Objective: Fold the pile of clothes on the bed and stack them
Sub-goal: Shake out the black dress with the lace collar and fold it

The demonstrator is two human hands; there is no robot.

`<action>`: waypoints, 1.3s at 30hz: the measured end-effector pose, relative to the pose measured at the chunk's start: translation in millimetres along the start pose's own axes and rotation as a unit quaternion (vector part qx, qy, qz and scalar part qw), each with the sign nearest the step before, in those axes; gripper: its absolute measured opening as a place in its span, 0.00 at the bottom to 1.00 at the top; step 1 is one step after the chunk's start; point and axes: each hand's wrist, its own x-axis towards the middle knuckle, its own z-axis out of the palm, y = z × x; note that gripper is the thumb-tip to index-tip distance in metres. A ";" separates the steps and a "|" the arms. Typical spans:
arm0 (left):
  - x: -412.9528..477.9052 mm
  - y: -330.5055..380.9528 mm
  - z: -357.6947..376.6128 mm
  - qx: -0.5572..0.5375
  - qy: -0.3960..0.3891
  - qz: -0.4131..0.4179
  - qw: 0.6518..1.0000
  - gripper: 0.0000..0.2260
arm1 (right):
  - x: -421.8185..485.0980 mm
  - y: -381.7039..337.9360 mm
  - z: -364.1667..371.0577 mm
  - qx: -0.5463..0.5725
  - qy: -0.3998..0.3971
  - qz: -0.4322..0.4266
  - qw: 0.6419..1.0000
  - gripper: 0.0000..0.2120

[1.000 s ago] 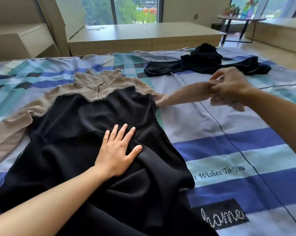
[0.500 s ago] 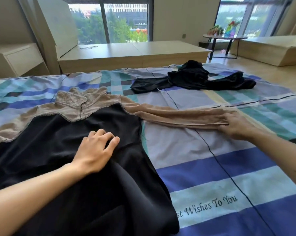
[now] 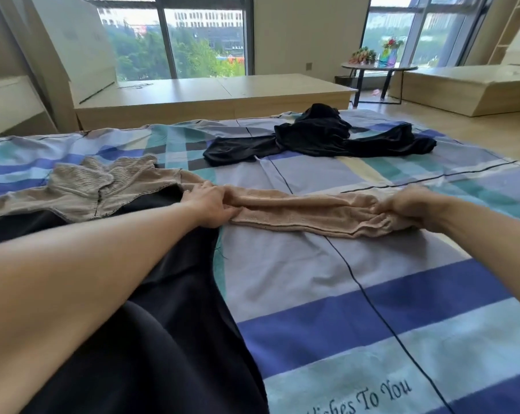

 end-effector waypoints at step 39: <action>-179.4 -345.0 -58.2 -0.148 0.108 -0.180 0.966 0.21 | -258.6 -333.9 411.8 -0.092 -0.325 -0.371 0.865 0.22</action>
